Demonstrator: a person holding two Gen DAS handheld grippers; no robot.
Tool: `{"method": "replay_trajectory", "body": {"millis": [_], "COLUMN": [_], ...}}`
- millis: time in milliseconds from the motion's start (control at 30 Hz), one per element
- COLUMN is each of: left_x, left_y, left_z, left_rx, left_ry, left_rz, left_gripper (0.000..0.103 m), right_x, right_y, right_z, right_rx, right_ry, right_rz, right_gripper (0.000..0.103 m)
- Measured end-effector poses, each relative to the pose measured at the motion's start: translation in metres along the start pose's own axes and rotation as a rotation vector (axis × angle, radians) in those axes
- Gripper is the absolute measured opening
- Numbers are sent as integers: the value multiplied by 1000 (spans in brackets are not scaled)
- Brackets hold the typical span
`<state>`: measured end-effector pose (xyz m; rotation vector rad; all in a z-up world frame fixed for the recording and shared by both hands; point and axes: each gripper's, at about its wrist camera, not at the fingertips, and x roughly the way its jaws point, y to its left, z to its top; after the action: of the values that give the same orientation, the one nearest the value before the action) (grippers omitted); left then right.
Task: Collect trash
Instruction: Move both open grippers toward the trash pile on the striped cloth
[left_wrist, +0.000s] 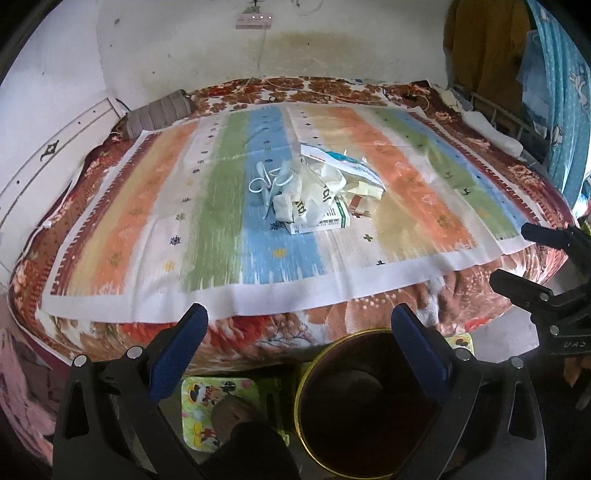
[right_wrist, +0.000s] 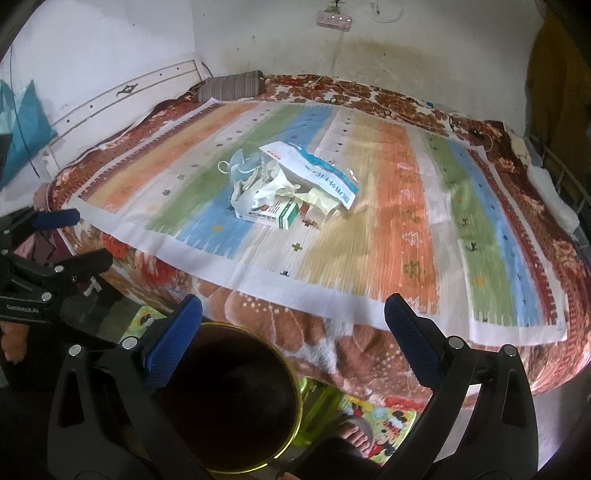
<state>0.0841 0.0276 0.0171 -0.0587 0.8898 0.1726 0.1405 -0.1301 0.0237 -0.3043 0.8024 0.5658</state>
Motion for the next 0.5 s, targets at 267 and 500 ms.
{"method": "replay_trajectory", "body": {"millis": [267,500], "left_x": [19,39], "left_y": [3,27], "left_z": [13,34], "left_rx": [32,-48], "left_ry": [50,75], "left_rz": [-8,21], "left_gripper": [97,97], "right_x": [25,51], "right_y": [-4,-12], "right_z": [27,44], "right_rx": [-56,-61], "right_ry": [2,28], "right_rz": [-53,-56], "right_gripper": [94,94]}}
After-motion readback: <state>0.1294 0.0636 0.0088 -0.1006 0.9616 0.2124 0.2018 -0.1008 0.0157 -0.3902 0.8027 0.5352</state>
